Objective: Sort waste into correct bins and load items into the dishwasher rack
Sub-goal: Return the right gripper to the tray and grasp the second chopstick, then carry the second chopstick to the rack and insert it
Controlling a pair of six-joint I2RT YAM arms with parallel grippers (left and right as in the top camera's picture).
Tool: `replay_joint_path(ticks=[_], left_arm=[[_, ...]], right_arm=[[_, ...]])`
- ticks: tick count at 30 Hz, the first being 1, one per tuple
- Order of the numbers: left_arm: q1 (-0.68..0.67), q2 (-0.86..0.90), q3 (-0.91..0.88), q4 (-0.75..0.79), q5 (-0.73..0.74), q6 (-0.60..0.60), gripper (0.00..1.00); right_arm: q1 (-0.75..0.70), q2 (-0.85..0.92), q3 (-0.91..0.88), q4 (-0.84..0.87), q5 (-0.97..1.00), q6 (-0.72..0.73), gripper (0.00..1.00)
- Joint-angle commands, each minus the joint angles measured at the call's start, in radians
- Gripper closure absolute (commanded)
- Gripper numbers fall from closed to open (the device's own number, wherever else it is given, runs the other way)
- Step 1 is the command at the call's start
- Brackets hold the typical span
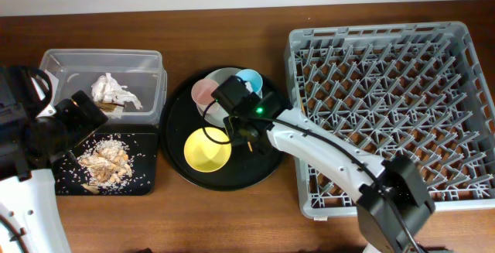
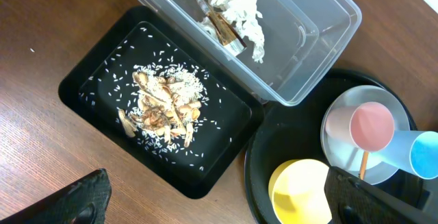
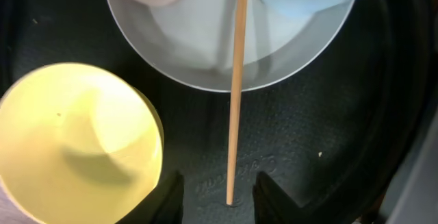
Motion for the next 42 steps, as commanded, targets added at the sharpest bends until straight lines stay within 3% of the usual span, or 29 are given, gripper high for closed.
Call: replay_joint_path(ticks=[1, 9, 24, 28, 32, 42], left_arm=[[0.002, 0.003, 0.009, -0.002, 0.0, -0.009, 0.01], [0.002, 0.003, 0.009, -0.002, 0.0, -0.009, 0.01], [0.002, 0.003, 0.009, -0.001, 0.0, -0.009, 0.01], [0.002, 0.003, 0.009, -0.002, 0.0, -0.009, 0.01], [0.002, 0.003, 0.009, -0.002, 0.0, -0.009, 0.01], [0.002, 0.003, 0.009, -0.002, 0.0, -0.009, 0.01]], right_arm=[[0.022, 0.031, -0.016, -0.002, 0.012, 0.021, 0.66], [0.023, 0.037, -0.034, -0.026, 0.012, 0.04, 0.71], [0.022, 0.037, -0.29, 0.291, 0.04, 0.039, 0.71], [0.022, 0.037, -0.29, 0.29, 0.046, 0.039, 0.73], [0.021, 0.024, -0.27, 0.273, 0.046, 0.039, 0.91], [0.021, -0.07, -0.102, 0.066, 0.046, 0.039, 0.96]])
